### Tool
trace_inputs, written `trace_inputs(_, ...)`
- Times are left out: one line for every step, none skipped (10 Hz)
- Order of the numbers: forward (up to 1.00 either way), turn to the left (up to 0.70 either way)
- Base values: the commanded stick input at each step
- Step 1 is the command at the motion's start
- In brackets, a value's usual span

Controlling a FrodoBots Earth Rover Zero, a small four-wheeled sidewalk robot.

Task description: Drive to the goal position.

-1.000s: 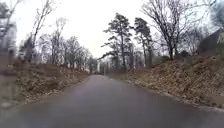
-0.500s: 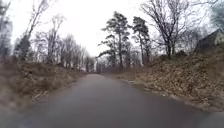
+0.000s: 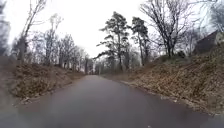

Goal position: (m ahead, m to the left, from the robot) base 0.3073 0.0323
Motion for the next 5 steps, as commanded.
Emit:
trace_inputs(0.00,0.00)
trace_inputs(0.00,0.00)
trace_inputs(0.00,0.00)
trace_inputs(0.00,0.00)
trace_inputs(0.00,0.00)
